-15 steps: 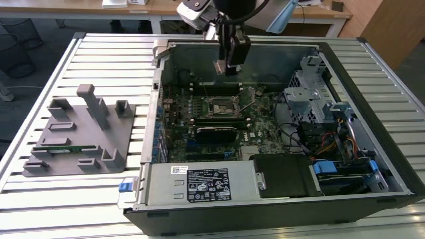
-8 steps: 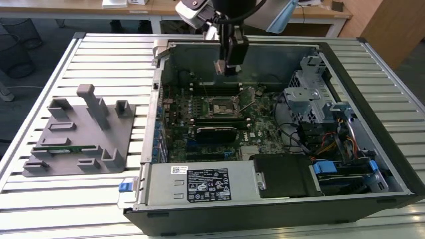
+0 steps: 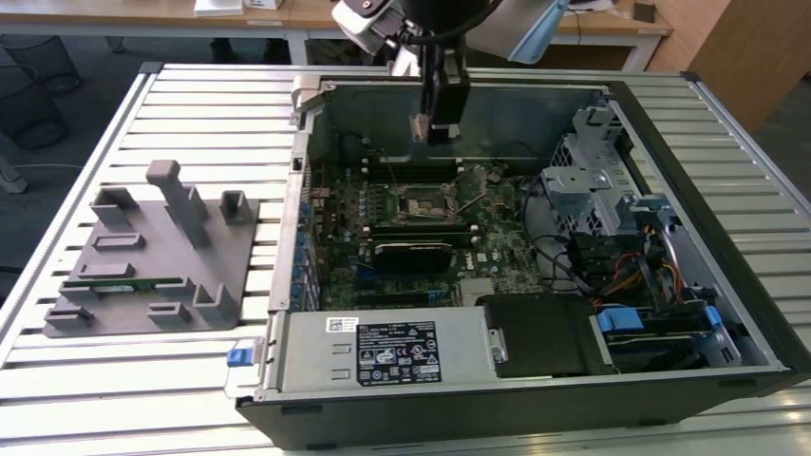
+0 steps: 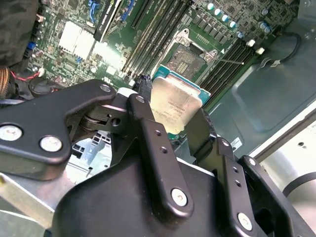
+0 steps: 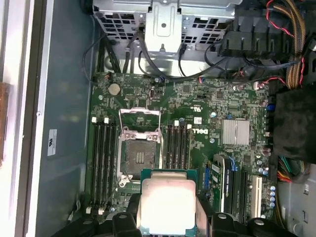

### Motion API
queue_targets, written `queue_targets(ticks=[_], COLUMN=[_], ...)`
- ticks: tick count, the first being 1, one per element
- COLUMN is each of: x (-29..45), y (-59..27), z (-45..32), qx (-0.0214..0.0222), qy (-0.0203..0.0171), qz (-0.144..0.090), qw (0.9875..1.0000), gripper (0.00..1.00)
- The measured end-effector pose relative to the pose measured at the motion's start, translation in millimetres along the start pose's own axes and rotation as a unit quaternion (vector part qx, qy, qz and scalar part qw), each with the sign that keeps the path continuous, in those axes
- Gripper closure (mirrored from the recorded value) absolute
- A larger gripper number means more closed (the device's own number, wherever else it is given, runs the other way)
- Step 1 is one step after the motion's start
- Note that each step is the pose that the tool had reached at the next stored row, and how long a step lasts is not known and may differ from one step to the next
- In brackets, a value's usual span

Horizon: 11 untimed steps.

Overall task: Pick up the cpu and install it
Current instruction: 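Place the cpu into insertion slot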

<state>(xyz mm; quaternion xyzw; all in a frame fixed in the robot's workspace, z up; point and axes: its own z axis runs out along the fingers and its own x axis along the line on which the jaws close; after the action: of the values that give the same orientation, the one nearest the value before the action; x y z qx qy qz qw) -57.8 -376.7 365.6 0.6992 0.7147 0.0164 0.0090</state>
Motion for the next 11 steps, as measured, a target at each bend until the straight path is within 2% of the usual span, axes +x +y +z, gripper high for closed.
queue_targets(ticks=[6, 11], x=[0.6, 1.2], y=[0.0, 0.0], z=[0.4, 1.0], qx=[-0.0003, -0.0008], qy=[-0.0012, -0.0024], qz=[0.03, 0.062], qw=[0.9996, 0.998], gripper=[0.47, 0.47])
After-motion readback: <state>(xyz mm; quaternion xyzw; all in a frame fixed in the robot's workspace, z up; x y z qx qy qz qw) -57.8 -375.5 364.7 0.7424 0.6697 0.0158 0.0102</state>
